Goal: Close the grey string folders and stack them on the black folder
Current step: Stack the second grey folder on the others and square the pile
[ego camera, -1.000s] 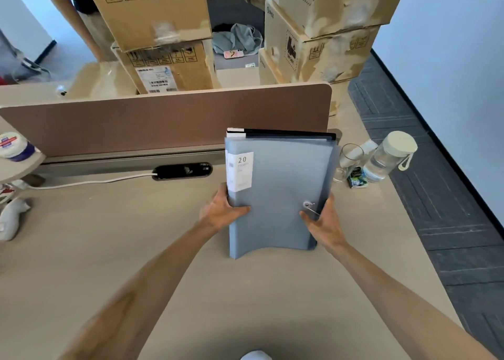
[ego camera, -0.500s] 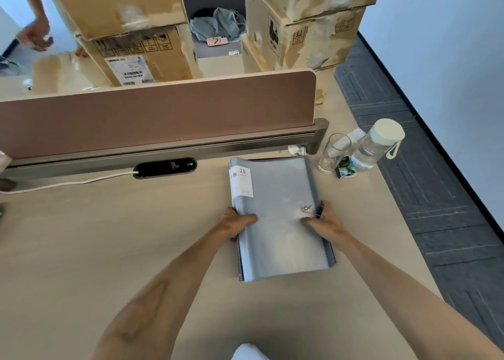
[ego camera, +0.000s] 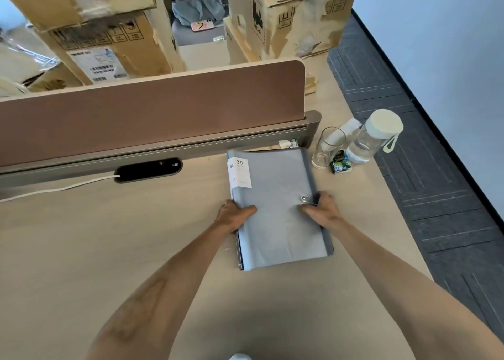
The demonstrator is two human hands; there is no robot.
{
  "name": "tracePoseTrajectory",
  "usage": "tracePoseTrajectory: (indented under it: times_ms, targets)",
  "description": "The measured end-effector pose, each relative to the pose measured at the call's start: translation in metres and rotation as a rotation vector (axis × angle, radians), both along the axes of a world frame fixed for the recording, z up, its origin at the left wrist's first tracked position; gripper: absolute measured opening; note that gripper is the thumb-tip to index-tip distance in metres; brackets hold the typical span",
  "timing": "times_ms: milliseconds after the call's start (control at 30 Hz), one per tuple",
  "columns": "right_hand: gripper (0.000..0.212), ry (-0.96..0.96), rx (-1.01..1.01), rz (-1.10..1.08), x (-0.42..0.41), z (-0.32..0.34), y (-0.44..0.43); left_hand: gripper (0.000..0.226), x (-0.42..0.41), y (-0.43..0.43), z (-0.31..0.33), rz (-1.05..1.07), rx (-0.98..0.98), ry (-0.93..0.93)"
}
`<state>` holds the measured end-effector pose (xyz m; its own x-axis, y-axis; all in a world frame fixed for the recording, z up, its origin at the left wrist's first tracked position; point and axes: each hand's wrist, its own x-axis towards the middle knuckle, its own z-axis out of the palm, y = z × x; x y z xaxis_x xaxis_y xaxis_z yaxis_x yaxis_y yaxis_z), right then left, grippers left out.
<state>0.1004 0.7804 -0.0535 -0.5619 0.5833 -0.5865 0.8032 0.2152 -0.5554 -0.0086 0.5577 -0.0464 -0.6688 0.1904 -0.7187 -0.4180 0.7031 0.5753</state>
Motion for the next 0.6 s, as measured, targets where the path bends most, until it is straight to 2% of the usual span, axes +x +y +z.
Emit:
tracePoseTrajectory:
  times_ms: [100,233,367,600]
  targets:
    - [0.065,-0.018,0.031,-0.007,-0.004,-0.006,0.003,0.086,-0.003,0.004,-0.001,-0.005,-0.024,0.021]
    - [0.055,-0.030,0.069,-0.023,-0.007,0.000,-0.003,0.093,-0.003,0.006,-0.002,-0.033,-0.075,0.044]
    - [0.057,-0.041,0.075,-0.052,-0.004,-0.004,-0.005,0.083,-0.001,0.005,-0.004,-0.060,-0.107,0.062]
    - [0.049,-0.029,0.109,-0.042,0.001,0.001,-0.001,0.094,0.000,0.013,0.003,-0.084,-0.107,0.051]
